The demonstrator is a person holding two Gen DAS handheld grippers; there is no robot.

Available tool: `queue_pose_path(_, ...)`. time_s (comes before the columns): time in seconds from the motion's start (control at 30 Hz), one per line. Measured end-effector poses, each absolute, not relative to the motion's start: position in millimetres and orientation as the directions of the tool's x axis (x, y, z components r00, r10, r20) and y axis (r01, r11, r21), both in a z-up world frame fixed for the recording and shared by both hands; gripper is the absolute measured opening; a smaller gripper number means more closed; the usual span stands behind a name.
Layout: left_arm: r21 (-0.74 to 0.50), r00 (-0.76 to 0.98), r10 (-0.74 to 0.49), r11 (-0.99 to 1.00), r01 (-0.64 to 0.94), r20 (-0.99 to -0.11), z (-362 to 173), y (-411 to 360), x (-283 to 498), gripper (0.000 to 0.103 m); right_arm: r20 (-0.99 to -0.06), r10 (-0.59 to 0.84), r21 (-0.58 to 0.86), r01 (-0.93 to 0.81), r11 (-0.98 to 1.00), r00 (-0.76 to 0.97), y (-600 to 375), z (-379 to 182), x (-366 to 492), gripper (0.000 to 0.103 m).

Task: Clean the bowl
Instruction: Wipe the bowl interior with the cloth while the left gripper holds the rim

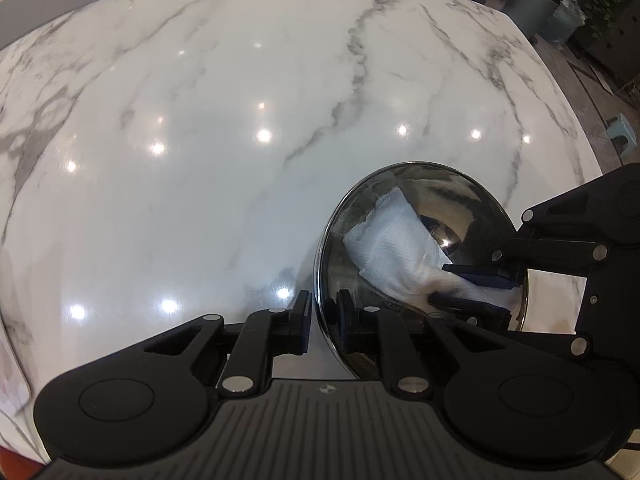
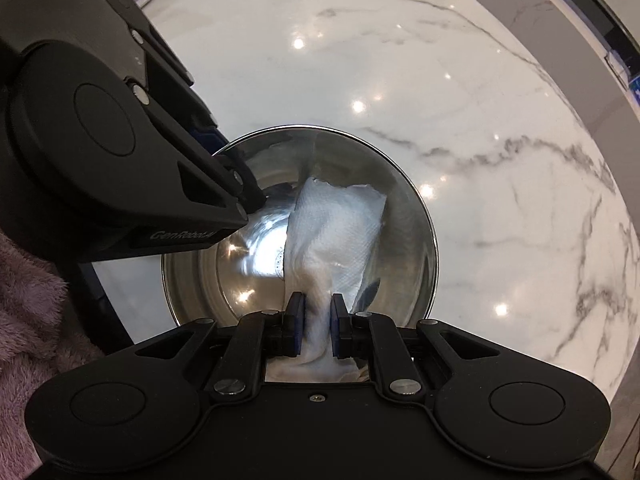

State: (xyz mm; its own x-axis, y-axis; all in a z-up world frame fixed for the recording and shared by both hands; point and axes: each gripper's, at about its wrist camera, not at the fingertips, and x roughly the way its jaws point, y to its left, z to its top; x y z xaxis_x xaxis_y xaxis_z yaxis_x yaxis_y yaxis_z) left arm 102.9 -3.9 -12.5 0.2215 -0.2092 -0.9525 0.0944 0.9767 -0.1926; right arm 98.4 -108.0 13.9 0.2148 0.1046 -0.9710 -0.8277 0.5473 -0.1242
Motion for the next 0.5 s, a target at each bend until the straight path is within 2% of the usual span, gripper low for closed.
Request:
queue_pose_path(0.07, -0.234, 0.195, -0.247, 0.968, 0.087, -0.949, -14, -3, 101, 0.026, -0.972, 0.115, -0.108, -0.821, 0.560, 0.206, -112, 15, 100, 0.011)
queue_pose_path(0.13, -0.265, 0.178, -0.275, 0.961, 0.080, -0.945, -15, -3, 97, 0.029, -0.972, 0.122, -0.095, -0.816, 0.570, 0.199, -115, 16, 102, 0.011)
queue_pose_path(0.33, -0.264, 0.157, -0.277, 0.959, 0.102, -0.948, -16, -6, 91, 0.028, -0.972, 0.145, -0.062, -0.800, 0.597, 0.183, -123, 18, 104, 0.011)
queue_pose_path(0.5, -0.236, 0.174, -0.255, 0.964, 0.123, -0.951, -16, -8, 93, 0.022, -0.973, 0.143, -0.059, -0.792, 0.608, 0.182, -107, 12, 102, 0.011)
